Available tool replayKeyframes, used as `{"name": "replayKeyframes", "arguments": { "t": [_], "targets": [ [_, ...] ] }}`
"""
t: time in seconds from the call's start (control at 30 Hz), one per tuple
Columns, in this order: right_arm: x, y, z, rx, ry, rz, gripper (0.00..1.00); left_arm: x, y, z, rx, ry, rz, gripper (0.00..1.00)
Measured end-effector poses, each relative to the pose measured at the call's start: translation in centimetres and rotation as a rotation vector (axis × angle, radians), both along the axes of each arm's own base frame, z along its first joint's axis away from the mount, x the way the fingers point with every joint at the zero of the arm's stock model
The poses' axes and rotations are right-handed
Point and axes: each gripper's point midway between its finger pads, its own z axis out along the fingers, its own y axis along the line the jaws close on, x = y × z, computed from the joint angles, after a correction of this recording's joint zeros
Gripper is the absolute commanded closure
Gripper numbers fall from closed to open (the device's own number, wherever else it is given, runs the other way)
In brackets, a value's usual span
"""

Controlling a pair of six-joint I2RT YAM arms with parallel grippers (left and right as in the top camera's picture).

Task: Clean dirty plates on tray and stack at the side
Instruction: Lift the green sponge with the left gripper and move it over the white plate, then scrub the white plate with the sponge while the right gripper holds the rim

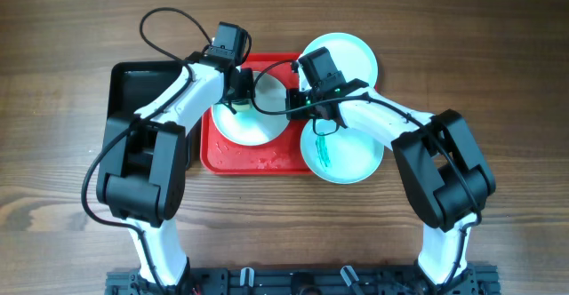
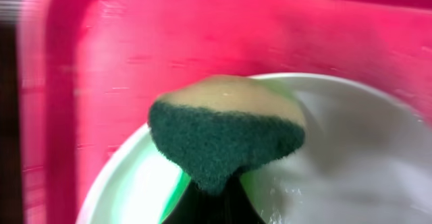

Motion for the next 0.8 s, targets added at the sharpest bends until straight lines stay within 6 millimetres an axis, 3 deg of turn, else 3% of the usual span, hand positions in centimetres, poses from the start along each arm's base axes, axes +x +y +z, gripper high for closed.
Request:
{"name": "replayKeyframes", "arguments": {
  "t": [0.1, 0.2, 0.27, 0.33, 0.47, 0.57, 0.7, 0.8],
  "targets": [
    [0.0, 0.0, 0.0, -0.003, -0.004, 0.01, 0.96, -2.2, -3.5, 0.1, -0.179, 0.09, -0.144, 0.96],
    [-0.1, 0.1, 0.0, -0.001, -0.004, 0.013, 0.96, -4.8, -4.3, -0.1, -0.235, 0.191, -0.206, 0.96],
    [-0.1, 0.1, 0.0, -0.003, -0.007, 0.017, 0.96, -4.9, -3.9, -0.2, -0.222, 0.196, -0.192, 0.96],
    [-0.1, 0.1, 0.0, -0.003, -0.007, 0.019, 0.96, -4.2, -2.3, -0.6, -0.156, 0.187, -0.094, 0.96],
    [-0.1, 0.1, 0.0, -0.002, -0.007, 0.02, 0.95, -3.0, 1.5, -0.9, -0.034, 0.159, 0.241, 0.96],
    [-0.3, 0.4, 0.1, 0.006, -0.002, 0.03, 0.96, -4.2, 2.5, -0.9, -0.021, 0.212, 0.419, 0.96],
    [-0.6, 0.8, 0.1, 0.01, -0.002, 0.05, 0.96, -6.4, 2.5, -1.0, -0.024, 0.305, 0.55, 0.96],
    [-0.6, 0.7, 0.1, 0.009, -0.001, 0.05, 0.96, -7.0, 0.5, -0.9, -0.093, 0.354, 0.421, 0.96]
  ]
}}
